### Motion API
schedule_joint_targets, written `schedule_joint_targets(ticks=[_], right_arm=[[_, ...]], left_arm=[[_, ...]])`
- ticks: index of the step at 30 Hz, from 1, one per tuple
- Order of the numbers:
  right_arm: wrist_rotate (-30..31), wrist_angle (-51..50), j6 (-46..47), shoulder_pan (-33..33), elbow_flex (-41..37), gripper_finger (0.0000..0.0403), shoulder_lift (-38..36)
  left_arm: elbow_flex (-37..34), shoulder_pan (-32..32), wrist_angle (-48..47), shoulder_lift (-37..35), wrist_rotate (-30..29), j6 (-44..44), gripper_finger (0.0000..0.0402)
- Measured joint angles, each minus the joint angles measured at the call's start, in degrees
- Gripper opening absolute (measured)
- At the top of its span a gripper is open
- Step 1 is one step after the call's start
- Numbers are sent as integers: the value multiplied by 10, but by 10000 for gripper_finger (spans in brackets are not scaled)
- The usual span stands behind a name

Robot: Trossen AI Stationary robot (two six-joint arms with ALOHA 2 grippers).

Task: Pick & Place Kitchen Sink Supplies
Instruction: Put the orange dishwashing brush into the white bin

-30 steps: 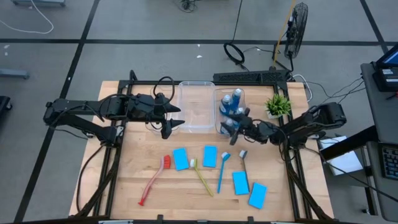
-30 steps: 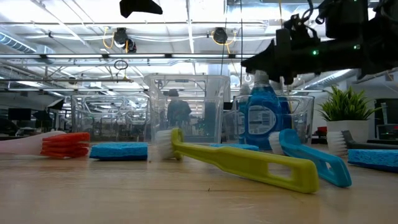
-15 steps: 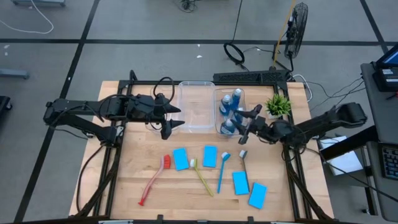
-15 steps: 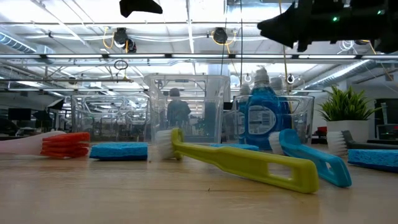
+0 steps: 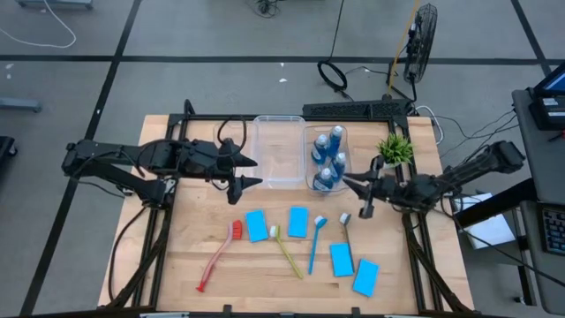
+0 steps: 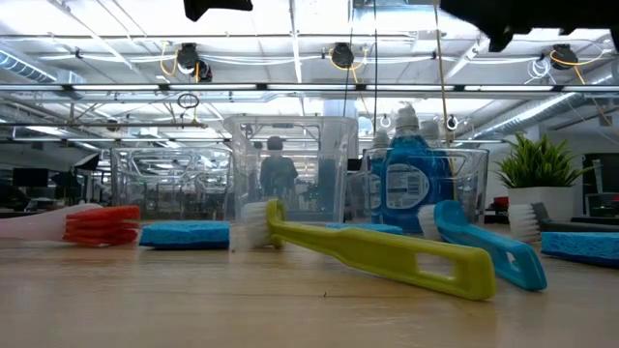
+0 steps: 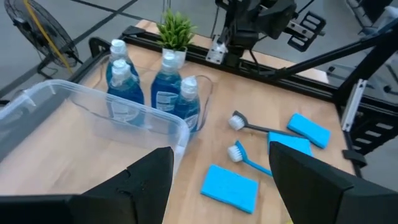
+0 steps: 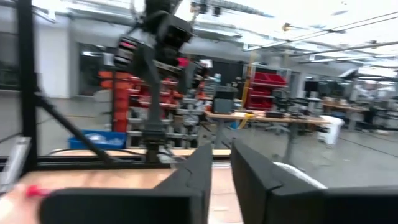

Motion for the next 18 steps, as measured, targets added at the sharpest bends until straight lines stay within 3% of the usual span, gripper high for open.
schedule_joint_targets(ticks=[4,7,18], right_arm=[[1,-22,2,47,0,6,-22],[7,-23,19,82,0,7,-32],[121,-114,137,238,0,1,-38]], left_arm=[[0,-12,0,0,0,-22,267],[0,-25,0,0,0,-24,267],[0,-85,-2,0,-16,-65,267]])
